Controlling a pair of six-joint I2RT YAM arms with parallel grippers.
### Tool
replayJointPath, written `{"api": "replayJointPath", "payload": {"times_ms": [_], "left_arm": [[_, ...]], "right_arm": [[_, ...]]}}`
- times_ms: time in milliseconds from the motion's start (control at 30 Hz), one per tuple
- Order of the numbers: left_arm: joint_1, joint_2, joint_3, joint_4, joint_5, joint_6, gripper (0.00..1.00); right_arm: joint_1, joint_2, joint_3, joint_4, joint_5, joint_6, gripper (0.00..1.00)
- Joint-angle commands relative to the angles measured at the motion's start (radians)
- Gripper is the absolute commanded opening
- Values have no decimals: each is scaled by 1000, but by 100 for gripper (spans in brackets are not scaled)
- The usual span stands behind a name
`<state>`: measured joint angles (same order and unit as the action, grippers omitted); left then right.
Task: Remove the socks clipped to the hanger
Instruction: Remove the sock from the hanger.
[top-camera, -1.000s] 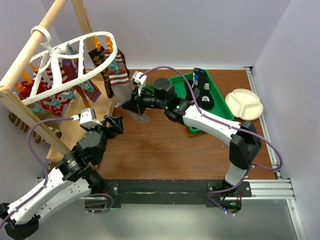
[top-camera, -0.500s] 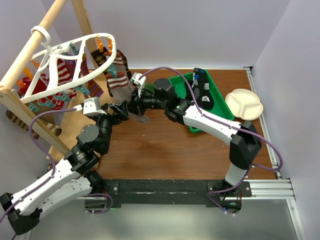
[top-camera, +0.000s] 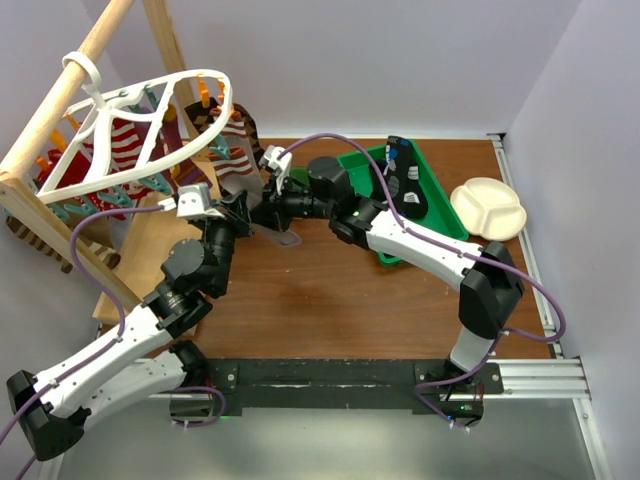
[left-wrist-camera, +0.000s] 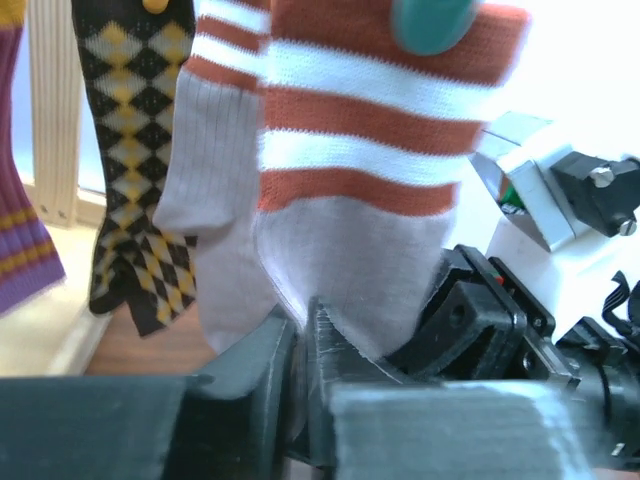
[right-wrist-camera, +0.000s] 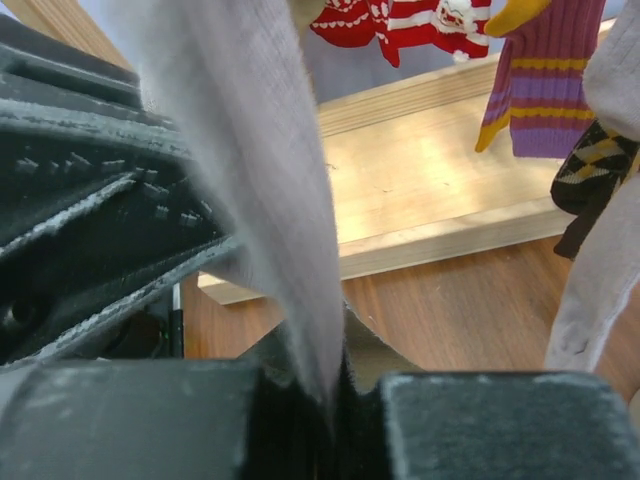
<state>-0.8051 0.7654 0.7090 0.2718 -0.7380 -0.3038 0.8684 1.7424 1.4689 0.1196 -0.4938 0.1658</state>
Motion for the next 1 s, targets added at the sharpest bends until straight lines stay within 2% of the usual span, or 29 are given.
{"api": "replayJointPath", "payload": {"times_ms": [0,33,67,167,267,400,567,867,967], "left_arm": [[4,-9,40,61,-9,-3,0],[4,-8,41,55,-8,-4,0],[4,-11,43,50,-8,-3,0],[4,-12,41,30,-9,-9,0],[4,-11,40,20,-8,-12,0],[4,-11,43,15,-1,-15,0],[4,-11,38,10,-1,-15,0],[3,6,41,17,20,-14,0],[4,8,44,15,22,-12,0]], "right_arm": [[0,-46,16,-17,-5,-25,27],[0,-55,15,-24,13,-32,35],[1,-63,10,-34,26,-49,47],[-2,-116,-15,-72,41,-90,63],[-2,-194,-41,-106,50,-149,72],[-31,-254,-30,-141,49,-198,73],[-69,-267,74,-92,-34,-121,70],[-77,-29,401,-57,-175,-11,65],[-75,-6,429,-6,-196,-2,65]]}}
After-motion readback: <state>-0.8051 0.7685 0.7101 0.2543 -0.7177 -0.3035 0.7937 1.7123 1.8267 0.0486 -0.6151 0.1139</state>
